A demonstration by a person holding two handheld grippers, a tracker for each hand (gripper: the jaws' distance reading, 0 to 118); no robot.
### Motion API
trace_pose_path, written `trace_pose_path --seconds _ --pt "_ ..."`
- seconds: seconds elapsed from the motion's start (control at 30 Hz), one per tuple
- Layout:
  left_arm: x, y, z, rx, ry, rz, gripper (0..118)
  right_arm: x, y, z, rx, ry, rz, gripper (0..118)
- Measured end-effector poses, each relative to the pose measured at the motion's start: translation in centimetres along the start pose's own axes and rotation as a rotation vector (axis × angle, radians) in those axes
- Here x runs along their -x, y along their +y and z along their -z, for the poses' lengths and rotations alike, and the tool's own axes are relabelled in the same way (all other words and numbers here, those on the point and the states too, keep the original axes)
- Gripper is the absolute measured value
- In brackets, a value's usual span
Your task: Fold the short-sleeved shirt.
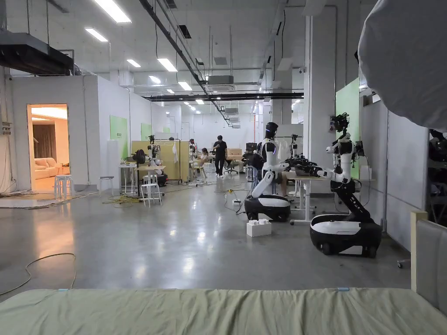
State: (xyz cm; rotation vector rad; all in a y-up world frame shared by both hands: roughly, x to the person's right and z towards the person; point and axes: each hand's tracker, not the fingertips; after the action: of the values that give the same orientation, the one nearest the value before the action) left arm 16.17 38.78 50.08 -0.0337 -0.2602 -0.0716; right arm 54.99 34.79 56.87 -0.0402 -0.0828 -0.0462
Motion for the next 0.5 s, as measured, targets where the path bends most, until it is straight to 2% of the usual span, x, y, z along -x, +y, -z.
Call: trace_pose_path --seconds 0.13,0.17,0.2,0.27,0.3,0.37,0.43,0.47,0.5 --pt "-0.03 -0.06 -0.01 -0.004 -0.002 -0.002 1 -0.14 0.02 0.08 0.006 0.004 0.018 2" --pt "-0.03 0.01 -0.02 -0.003 0.000 -0.005 6 -0.15 0.00 0.04 0.007 0.002 0.019 3" --pt "0.01 0.03 0.01 -0.005 0.006 -0.008 28 -0.18 0.01 0.02 0.005 0.000 0.020 16" --pt "0.02 0.11 0.06 -0.006 0.016 -0.009 73 -0.35 0.10 0.02 0.004 -0.002 0.031 57" --pt "0.02 0.17 0.15 -0.003 0.021 -0.012 86 -0.40 0.23 0.07 0.004 0.002 0.034 71" --pt "0.05 0.01 0.19 -0.009 0.028 -0.011 86 -0.47 0.12 0.11 0.025 0.005 0.065 72" --pt "0.17 0.17 0.12 -0.014 0.010 -0.027 86 -0.39 0.35 0.14 0.016 0.002 0.053 72" --pt "0.18 0.17 0.23 -0.009 0.001 -0.035 86 -0.32 0.41 0.25 0.031 -0.001 0.054 75" --pt "0.14 0.14 0.29 -0.008 0.000 -0.036 91 -0.27 0.41 0.31 0.029 -0.005 0.047 83"
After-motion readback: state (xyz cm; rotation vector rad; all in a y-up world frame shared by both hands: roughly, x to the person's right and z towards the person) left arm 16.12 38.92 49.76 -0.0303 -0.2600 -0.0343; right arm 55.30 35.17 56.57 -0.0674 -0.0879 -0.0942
